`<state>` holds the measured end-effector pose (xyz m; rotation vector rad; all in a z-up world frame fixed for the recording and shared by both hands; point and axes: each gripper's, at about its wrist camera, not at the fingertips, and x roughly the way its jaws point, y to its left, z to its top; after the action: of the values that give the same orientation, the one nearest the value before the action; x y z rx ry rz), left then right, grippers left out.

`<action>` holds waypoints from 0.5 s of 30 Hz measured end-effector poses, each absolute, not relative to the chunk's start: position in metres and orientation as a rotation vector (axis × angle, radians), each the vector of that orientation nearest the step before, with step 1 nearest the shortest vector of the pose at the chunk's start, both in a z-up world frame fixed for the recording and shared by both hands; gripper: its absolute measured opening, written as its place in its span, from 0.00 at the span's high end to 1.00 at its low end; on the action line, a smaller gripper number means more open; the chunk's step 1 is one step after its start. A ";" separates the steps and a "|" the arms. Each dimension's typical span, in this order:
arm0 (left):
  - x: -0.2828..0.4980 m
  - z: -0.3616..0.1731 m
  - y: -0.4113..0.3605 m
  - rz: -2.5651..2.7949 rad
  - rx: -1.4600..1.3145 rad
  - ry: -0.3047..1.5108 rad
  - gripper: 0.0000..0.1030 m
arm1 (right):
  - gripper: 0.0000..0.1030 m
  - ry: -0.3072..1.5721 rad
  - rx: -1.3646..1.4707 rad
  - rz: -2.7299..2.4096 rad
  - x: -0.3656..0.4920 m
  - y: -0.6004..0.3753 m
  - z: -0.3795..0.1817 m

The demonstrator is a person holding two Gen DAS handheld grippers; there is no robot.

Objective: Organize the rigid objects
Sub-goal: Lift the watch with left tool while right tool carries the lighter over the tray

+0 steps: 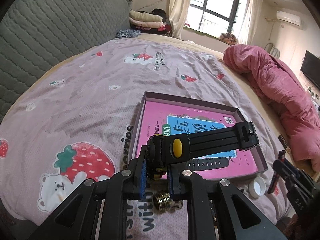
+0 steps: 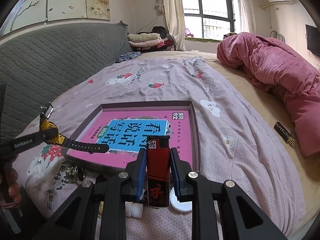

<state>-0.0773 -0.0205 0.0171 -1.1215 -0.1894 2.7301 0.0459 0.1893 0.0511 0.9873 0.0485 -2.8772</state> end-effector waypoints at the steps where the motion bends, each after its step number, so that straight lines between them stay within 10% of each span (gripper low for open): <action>1: -0.080 0.015 -0.020 2.735 -1.125 -0.187 0.84 | 0.77 0.048 0.987 -2.880 0.045 0.190 0.051; 15: -0.102 -0.007 -0.014 2.706 -1.231 -0.115 0.84 | 0.77 0.011 0.947 -2.917 0.021 0.199 0.062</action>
<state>-0.1016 -0.0136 -0.0074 -1.2311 -0.1148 2.7057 0.0211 0.1992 0.0625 0.9469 0.0107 -2.9174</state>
